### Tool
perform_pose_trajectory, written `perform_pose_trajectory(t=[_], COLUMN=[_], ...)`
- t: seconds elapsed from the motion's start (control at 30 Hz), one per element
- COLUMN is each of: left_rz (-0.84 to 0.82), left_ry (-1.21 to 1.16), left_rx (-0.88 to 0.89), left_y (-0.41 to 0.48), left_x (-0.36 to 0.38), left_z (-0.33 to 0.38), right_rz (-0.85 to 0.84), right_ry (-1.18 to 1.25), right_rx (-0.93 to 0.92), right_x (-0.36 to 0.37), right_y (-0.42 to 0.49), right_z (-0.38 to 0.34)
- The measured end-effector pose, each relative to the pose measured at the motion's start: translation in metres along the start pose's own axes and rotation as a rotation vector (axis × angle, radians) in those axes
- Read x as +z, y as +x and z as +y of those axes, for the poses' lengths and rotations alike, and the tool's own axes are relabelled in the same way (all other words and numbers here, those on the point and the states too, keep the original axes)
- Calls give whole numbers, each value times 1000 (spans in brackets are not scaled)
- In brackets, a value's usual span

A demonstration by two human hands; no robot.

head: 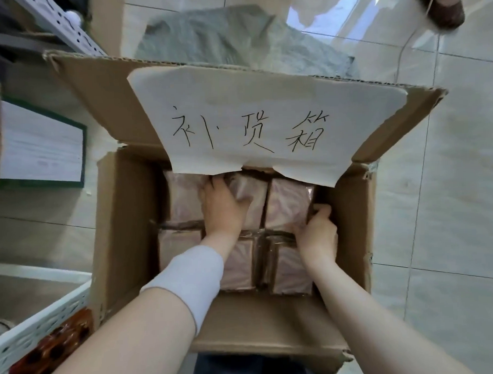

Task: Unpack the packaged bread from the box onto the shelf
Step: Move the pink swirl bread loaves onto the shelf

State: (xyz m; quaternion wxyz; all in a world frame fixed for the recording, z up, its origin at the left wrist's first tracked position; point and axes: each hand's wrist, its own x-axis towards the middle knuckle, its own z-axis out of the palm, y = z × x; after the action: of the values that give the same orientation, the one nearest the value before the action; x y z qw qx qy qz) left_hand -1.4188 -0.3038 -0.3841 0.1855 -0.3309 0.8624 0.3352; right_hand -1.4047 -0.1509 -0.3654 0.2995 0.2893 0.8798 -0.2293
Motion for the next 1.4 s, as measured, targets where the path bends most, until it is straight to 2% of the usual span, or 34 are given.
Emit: perform_pose_trajectory(t=[0.27, 0.4, 0.6, 0.7, 0.83, 1.07, 1.2, 1.4], left_rz=[-82, 24, 105, 177, 383, 889, 1118, 1310], left_ry=[-370, -476, -789, -961, -1099, -1112, -1118, -1015], left_rx=[19, 11, -109, -142, -36, 219, 237, 87], left_y=[-32, -71, -191, -281, -407, -624, -740, -855], left_x=[-35, -69, -150, -203, -300, -462, -524, -571], left_z=[22, 20, -5, -31, -68, -169, -265, -433], right_rz=[-16, -101, -267, -384, -505, -855, -1012, -1136], right_ry=[224, 396, 584, 555, 369, 416, 439, 341], right_rx=[-38, -43, -112, -202, -478, -848, -1014, -1147], right_x=[-37, -60, -102, -126, -155, -152, -112, -6], right_y=[-21, -48, -149, -225, -347, -581, -717, -897], right_z=[-1, 6, 43, 61, 52, 6, -3, -7])
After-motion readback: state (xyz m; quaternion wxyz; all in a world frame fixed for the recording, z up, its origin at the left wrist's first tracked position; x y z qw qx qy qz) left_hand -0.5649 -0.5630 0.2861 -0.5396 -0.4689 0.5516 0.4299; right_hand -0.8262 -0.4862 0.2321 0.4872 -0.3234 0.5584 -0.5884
